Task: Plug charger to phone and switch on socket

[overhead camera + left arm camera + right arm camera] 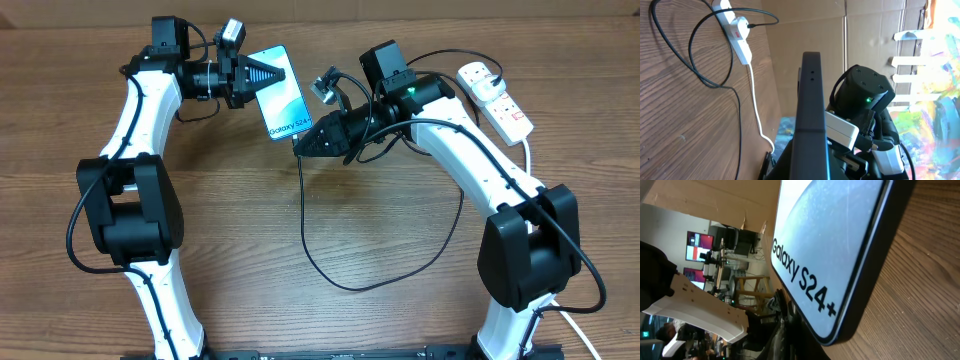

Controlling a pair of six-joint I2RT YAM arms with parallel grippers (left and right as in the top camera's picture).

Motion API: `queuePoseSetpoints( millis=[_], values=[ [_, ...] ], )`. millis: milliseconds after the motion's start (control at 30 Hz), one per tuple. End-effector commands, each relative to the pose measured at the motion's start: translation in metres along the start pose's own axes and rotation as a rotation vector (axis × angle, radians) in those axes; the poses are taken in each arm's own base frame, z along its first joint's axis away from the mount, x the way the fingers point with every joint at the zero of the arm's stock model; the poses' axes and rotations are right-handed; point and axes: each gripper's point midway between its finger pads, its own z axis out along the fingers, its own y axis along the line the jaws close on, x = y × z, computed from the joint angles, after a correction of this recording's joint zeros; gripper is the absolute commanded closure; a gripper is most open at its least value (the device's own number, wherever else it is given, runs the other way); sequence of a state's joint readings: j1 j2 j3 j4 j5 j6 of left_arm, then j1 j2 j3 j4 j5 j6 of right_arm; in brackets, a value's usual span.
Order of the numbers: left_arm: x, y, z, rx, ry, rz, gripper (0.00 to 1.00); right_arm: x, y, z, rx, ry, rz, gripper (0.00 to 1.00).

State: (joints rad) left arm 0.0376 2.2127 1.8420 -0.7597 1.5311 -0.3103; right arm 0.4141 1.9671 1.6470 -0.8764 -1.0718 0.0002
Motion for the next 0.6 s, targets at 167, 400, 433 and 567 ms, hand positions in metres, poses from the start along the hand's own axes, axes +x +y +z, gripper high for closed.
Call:
queuePoseSetpoints(
  millis=[167,400,433,567],
  values=[
    [0.0019,-0.0178,0.0021,0.05,0.021,0.042,0.96,-0.0037,0.0028,-0.0032,-0.002,-0.013,-0.019,0.96],
    [0.0019,-0.0178,0.0021,0.05,0.021,0.042,0.96,-0.0042,0.0029,-0.0032,-0.002,-0.015,-0.021,0.96],
    [0.0019,-0.0178,0.0021,0.05,0.021,0.042,0.96,-0.0042,0.0029,-0.0032,-0.002,-0.015,-0.019,0.96],
    [0.0019,-0.0178,0.0021,0.05,0.021,0.042,0.96,-0.0043,0.0029,-0.0032,-0.002,-0.015,-0.018,0.96]
  ],
)
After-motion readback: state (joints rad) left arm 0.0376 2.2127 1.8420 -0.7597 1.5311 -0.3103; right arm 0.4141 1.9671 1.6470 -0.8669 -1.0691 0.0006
